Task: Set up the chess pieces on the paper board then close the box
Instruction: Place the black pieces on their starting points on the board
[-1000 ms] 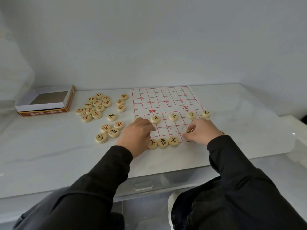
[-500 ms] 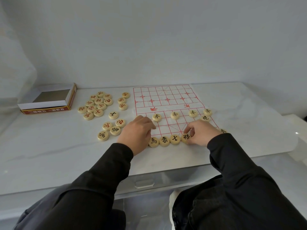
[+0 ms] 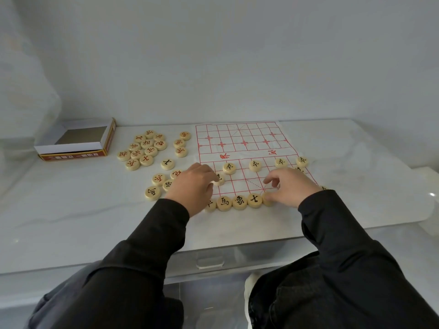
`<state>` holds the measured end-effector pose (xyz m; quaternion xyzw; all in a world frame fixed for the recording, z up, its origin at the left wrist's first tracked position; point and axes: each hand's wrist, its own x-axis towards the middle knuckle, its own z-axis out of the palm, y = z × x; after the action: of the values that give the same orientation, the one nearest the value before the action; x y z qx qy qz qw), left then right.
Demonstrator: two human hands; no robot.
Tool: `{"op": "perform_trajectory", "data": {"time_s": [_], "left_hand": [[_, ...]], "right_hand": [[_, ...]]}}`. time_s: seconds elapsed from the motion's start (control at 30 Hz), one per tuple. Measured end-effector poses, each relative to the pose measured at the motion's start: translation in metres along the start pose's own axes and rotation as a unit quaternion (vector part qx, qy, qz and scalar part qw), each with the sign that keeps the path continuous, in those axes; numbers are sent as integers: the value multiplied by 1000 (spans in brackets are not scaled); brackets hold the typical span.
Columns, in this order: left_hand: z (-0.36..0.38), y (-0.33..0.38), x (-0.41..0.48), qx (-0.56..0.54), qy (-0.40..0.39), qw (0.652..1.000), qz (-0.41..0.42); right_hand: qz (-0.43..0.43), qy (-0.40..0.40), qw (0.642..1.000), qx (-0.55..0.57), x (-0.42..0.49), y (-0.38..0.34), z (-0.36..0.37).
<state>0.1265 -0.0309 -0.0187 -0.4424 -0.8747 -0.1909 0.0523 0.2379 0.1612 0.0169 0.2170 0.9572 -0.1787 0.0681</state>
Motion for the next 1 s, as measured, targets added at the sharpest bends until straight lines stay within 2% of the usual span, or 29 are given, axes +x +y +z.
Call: {"op": "perform_trajectory", "data": {"time_s": [0.13,0.27,0.43,0.53,0.67,0.83,1.0], "left_hand": [[-19,-19,-1,1,-30,995,-96],[-41,-36,-7,-14,-74,984,-159],[-64,-60,-16,20,-150,954,-258],[-66,-71,-20,30,-193,942,-272],[-62,-81,-21,1,-175,946,-274],[-59,-88,-20,-45,-163,948,-270],[-53,-90,-14,-55,-182,946,-262]], "right_hand": [[-44,68,996,40,7,-23,5],[-97,69,991,63,19,-60,21],[-158,73,984,26,35,-96,45],[-196,60,979,20,39,-112,54],[-240,29,970,-2,43,-133,60],[-282,43,951,-123,57,-143,61],[-264,40,940,-213,74,-147,53]]}}
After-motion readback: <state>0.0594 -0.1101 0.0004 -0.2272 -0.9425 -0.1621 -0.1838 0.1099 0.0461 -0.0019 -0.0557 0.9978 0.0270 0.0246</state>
